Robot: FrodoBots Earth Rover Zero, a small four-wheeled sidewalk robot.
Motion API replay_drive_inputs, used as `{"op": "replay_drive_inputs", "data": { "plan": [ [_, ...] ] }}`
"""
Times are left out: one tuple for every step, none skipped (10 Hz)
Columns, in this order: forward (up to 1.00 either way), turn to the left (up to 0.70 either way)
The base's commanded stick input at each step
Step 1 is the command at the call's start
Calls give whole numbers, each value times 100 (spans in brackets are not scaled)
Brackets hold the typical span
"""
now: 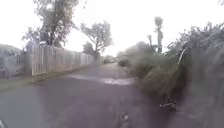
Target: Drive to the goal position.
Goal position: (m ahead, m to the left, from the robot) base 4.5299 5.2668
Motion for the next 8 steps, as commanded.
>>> {"op": "replay_drive_inputs", "data": {
  "plan": [
    [70, 0],
    [70, 0],
    [70, 0],
    [70, 0],
    [70, 0],
    [70, 0],
    [70, 0],
    [70, 0]
  ]
}}
